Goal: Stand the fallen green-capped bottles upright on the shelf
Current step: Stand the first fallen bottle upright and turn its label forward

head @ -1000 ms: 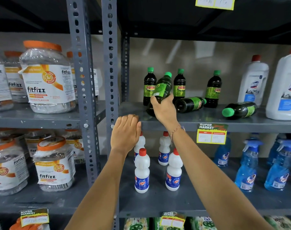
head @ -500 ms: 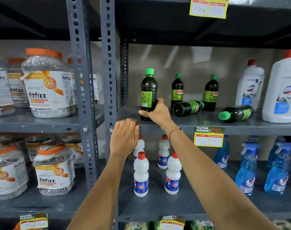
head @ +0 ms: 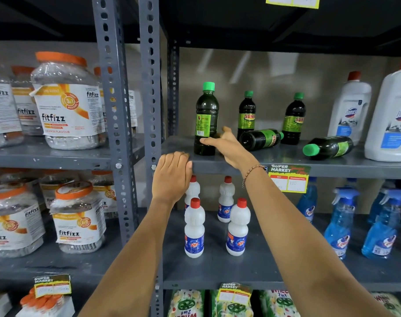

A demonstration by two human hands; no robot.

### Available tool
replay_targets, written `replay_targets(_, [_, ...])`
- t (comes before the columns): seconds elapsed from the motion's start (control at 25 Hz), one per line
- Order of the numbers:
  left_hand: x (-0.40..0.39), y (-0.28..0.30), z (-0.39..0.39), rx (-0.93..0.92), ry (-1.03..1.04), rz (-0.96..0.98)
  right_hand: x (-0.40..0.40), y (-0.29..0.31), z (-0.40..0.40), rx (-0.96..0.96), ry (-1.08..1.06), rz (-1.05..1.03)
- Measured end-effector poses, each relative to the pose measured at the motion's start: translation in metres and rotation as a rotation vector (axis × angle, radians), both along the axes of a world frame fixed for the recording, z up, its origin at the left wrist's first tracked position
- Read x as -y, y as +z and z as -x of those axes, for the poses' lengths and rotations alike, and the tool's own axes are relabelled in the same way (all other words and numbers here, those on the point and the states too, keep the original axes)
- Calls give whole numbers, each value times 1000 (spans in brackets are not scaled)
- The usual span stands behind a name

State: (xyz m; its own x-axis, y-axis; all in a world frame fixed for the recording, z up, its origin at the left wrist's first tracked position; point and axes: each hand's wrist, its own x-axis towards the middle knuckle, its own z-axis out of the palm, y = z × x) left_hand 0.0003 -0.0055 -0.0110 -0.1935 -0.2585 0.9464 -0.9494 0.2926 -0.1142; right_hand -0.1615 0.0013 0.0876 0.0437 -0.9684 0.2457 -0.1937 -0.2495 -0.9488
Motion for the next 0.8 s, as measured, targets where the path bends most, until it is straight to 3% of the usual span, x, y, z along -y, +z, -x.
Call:
replay_targets(0.16, [-1,1,0,8,18,-21,5,-6,-5,-169,-146,121])
replay_targets(0.28, [-2,0,1,12,19,-31,4,-10,-8,-187,-224,163])
replay_targets(0.48, [-3,0,-1,18,21,-53,-2,-5,-6,-170,-120,91])
replay_targets(0.68, [-2,0,0,17,14,-48,3,-14,-15,-444,-402,267])
replay_targets(0.8, [-3,0,-1,8,2,-61,4,-10,-13,-332,-281,170])
